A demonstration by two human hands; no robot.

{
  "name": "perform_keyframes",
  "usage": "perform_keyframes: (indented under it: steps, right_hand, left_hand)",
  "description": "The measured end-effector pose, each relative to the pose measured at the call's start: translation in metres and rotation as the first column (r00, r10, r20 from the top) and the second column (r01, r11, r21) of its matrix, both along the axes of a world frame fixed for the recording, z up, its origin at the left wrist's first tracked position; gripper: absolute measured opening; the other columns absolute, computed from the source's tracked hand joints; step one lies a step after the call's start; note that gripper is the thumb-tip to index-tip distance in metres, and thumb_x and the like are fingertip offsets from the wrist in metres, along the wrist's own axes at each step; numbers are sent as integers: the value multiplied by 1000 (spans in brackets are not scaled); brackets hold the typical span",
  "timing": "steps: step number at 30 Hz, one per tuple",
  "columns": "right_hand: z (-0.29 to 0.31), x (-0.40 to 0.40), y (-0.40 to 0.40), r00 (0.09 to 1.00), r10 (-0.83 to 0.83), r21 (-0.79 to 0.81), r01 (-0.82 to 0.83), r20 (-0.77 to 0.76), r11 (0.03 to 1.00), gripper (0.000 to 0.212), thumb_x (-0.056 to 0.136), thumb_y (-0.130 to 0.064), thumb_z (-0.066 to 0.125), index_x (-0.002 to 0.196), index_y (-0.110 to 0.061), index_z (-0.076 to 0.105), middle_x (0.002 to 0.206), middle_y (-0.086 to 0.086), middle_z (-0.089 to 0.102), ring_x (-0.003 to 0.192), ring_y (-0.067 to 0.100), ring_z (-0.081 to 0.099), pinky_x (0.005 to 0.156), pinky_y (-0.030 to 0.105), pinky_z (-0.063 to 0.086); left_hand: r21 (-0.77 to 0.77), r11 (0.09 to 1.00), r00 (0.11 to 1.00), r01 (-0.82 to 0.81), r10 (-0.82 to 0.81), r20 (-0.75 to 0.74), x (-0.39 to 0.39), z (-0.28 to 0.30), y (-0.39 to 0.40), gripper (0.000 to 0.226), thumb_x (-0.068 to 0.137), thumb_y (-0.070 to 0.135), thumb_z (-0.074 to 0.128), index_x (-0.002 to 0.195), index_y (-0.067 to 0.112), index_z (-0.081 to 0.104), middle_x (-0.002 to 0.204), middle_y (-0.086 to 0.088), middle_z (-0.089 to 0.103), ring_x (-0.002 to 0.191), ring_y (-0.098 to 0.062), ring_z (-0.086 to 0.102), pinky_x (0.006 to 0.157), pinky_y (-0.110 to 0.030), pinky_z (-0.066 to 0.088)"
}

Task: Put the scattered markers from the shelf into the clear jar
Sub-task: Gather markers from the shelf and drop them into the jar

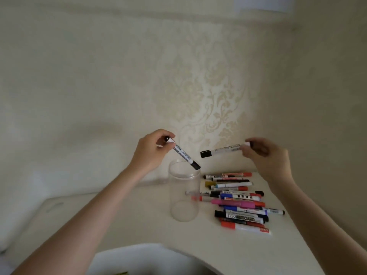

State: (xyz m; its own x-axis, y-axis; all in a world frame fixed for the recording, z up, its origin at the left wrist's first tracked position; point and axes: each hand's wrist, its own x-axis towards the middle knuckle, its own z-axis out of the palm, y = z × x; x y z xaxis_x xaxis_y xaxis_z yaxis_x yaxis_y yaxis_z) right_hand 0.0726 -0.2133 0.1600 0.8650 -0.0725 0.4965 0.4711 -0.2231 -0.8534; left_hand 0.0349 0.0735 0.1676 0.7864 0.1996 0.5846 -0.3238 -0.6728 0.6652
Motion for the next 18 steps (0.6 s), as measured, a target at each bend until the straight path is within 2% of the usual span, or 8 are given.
perform_keyframes:
  steps: [2,5,8,10,12,14,16,18]
  right_hand:
    - [5,6,27,998,35,-88,-31,45,996,25,79,-27,73,104,-24,70,82,-9,73,75,0,69,76,18,53]
    - [1,13,62,991,108,-292,-80,79,953,26,82,-25,70,109,-23,69,88,-8,72,81,1,67,80,17,54]
    - [-4,17,73,988,106,-324,-65,111,944,26,83,-23,69,110,-22,69,90,-7,71,82,2,66,78,13,52]
    - [-5,21,73,989,108,-334,-68,103,940,28,83,-24,69,111,-22,67,90,-9,70,82,1,66,75,11,51]
    - [-11,23,79,988,147,-443,-109,53,890,28,82,-27,70,110,-26,64,89,-10,69,78,-1,64,69,11,50]
    - [-21,23,92,986,169,-584,-131,11,801,23,81,-32,70,102,-28,63,86,-12,69,75,-1,62,68,17,51]
    - [-31,24,105,985,172,-675,-124,4,727,18,81,-37,67,96,-28,67,83,-13,72,76,1,63,74,24,52]
    - [-37,26,112,984,178,-705,-119,11,700,20,82,-40,63,96,-27,71,85,-13,74,81,3,65,82,30,53]
  left_hand:
    - [23,1000,1000,-20,21,-11,2,-14,1,18,84,10,74,100,15,66,91,3,70,75,-2,65,68,-3,42]
    - [-16,998,998,-62,62,15,3,-31,2,21,80,11,78,95,13,63,86,5,69,66,-8,61,66,-9,43]
    - [-25,993,993,-116,117,34,3,-34,11,20,78,13,79,91,15,64,84,8,70,61,-11,57,62,-9,40]
    - [-2,995,994,-101,100,-31,3,-35,15,18,78,16,79,90,16,65,84,8,71,61,-11,57,60,-9,39]
    - [78,995,986,-56,68,-151,4,-40,10,15,80,20,77,91,18,67,85,6,73,62,-12,58,60,-14,41]
    - [146,989,969,-16,51,-243,9,-48,1,12,84,24,73,94,20,69,87,8,72,65,-15,61,59,-17,42]
    - [173,985,962,1,46,-269,12,-52,-6,11,87,28,69,96,22,71,90,10,72,66,-7,60,60,-17,42]
    - [223,975,957,24,42,-288,15,-50,-8,13,89,29,65,97,21,73,95,9,75,68,1,58,63,-16,42]
